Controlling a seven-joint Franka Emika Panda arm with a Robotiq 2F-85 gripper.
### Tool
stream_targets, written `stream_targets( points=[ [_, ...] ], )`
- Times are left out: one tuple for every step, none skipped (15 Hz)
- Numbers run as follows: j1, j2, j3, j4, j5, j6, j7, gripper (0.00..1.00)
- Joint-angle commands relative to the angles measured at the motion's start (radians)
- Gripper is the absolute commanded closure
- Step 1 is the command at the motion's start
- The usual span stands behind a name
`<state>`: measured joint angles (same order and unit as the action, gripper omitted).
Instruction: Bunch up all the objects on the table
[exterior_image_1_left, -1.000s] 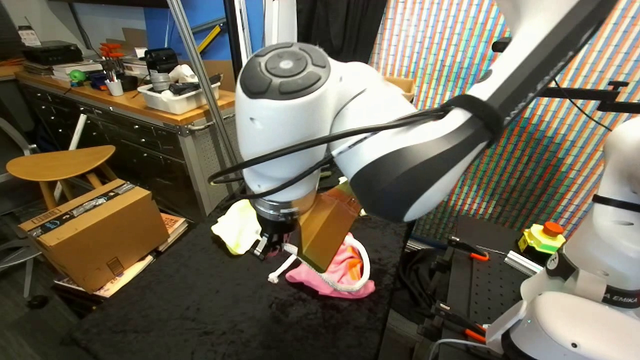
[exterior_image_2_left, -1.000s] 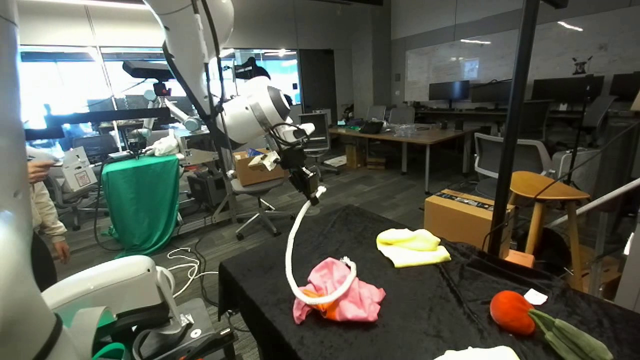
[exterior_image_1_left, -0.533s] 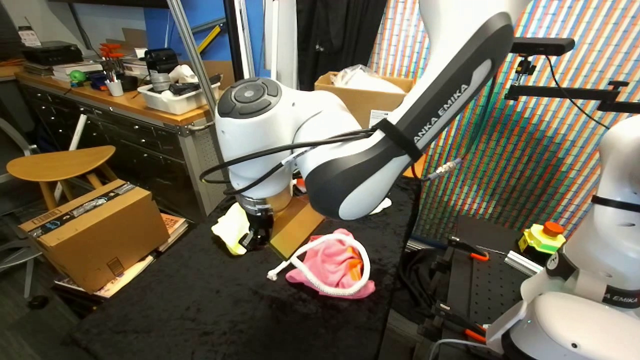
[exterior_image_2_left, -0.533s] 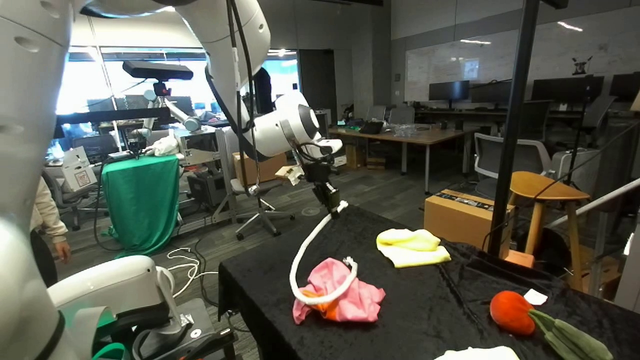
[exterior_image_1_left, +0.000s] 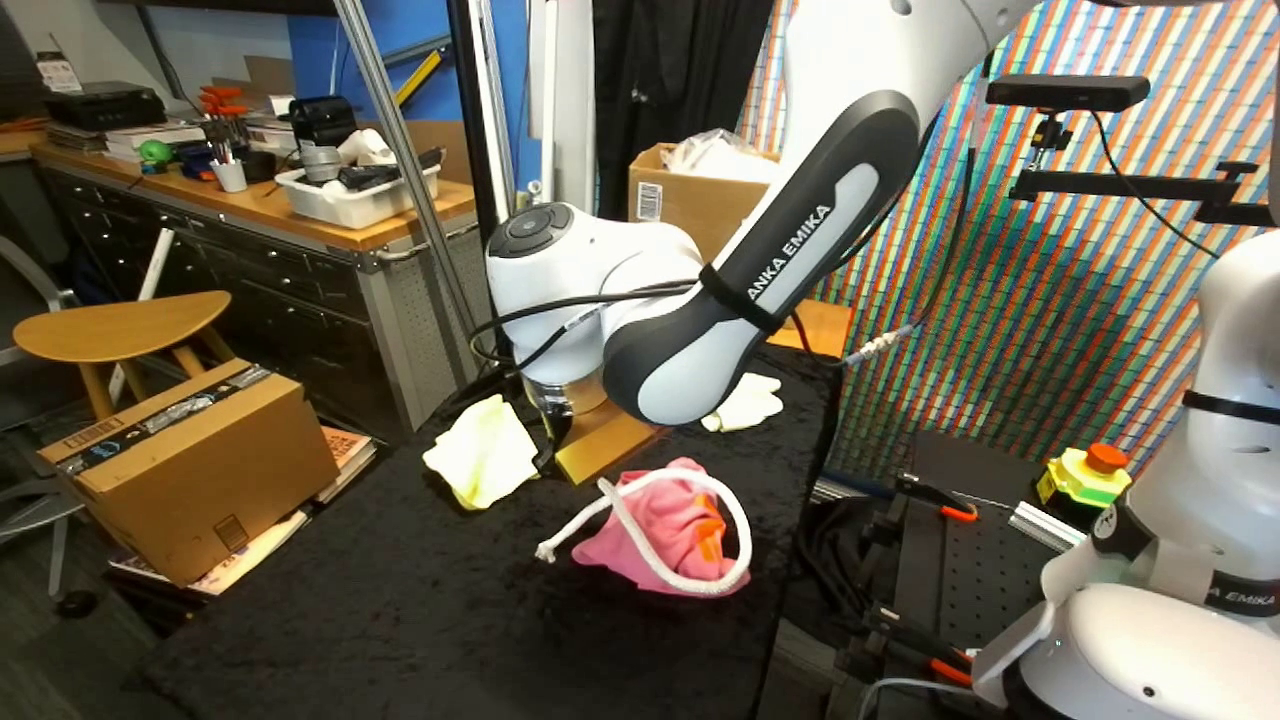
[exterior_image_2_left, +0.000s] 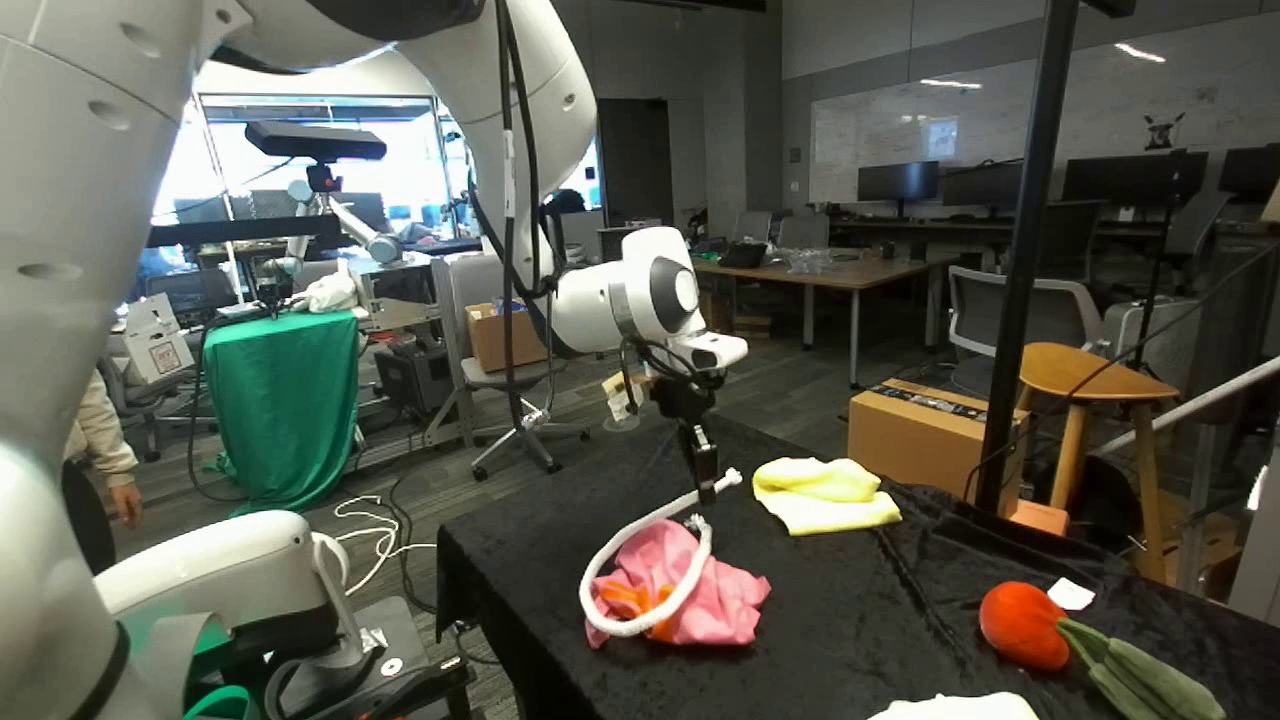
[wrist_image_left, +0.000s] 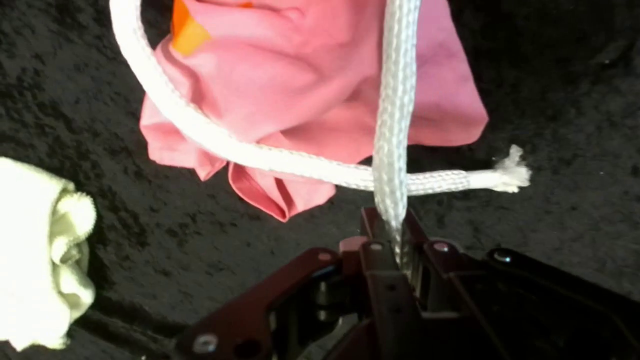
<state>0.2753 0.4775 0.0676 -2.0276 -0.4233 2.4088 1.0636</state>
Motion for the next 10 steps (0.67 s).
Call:
stream_targets(
  points=[
    [-0.004,0.031,-0.032,-0.022,0.101,0.058,0.007,0.96],
    [-0.006,0.039,-0.036,-0.028,0.127,0.069,0.0,0.95],
    [-0.004,0.046,-0.043,-0.033,0.146,0.084,0.002,0.93],
    [-0.005,0.042,-0.045,-0.045,0.167,0.096,-0.004,0.73],
    [-0.004,0.039,-0.047,-0.056,0.186,0.112,-0.008,0.63],
    [-0.001,0.038,-0.051,-0.061,0.198,0.125,-0.007,0.57],
    [0.002,0.032,-0.054,-0.069,0.209,0.133,-0.007,0.5],
    [0.007,0.025,-0.059,-0.074,0.213,0.138,-0.005,0.41],
    [0.01,0.022,-0.061,-0.076,0.215,0.146,-0.005,0.34],
    [0.015,0.017,-0.066,-0.076,0.21,0.147,-0.003,0.25]
  ],
)
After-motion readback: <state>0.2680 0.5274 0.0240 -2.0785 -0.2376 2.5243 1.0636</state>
